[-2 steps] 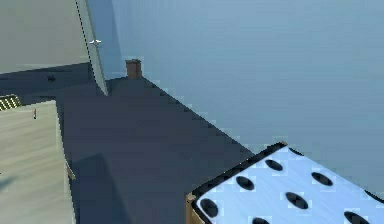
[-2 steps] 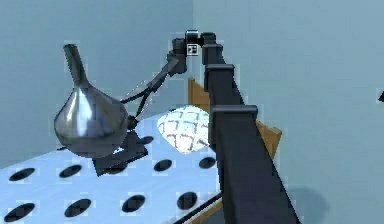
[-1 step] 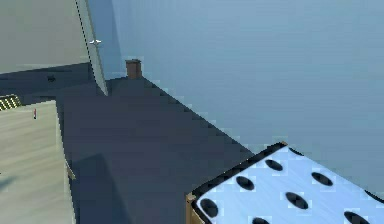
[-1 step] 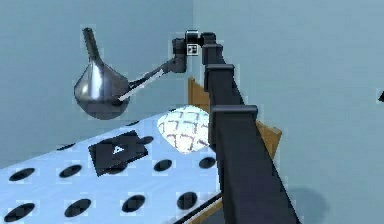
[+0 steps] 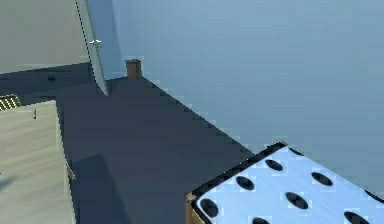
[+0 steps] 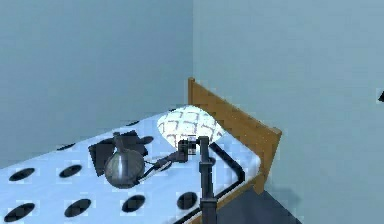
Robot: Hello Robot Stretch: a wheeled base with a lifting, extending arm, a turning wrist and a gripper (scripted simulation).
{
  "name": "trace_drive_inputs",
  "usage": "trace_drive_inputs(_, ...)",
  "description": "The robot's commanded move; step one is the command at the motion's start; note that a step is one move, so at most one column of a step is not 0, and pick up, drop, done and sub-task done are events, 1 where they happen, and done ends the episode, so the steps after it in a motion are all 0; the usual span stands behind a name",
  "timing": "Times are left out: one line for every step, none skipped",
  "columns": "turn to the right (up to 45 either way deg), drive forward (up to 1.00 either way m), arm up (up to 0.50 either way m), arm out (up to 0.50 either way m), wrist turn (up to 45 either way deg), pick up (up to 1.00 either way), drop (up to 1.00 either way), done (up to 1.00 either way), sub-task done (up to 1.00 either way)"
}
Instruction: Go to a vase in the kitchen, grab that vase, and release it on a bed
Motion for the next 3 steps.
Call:
trace_drive_inputs(0.0, 0.00, -0.32, 0.00, 0.0, 0.00, 0.00, 0.00, 0.00)
trace_drive_inputs(0.0, 0.00, 0.00, 0.00, 0.0, 0.00, 1.00, 0.00, 0.00)
trace_drive_inputs(0.0, 0.00, 0.10, 0.00, 0.0, 0.00, 0.00, 0.00, 0.00)
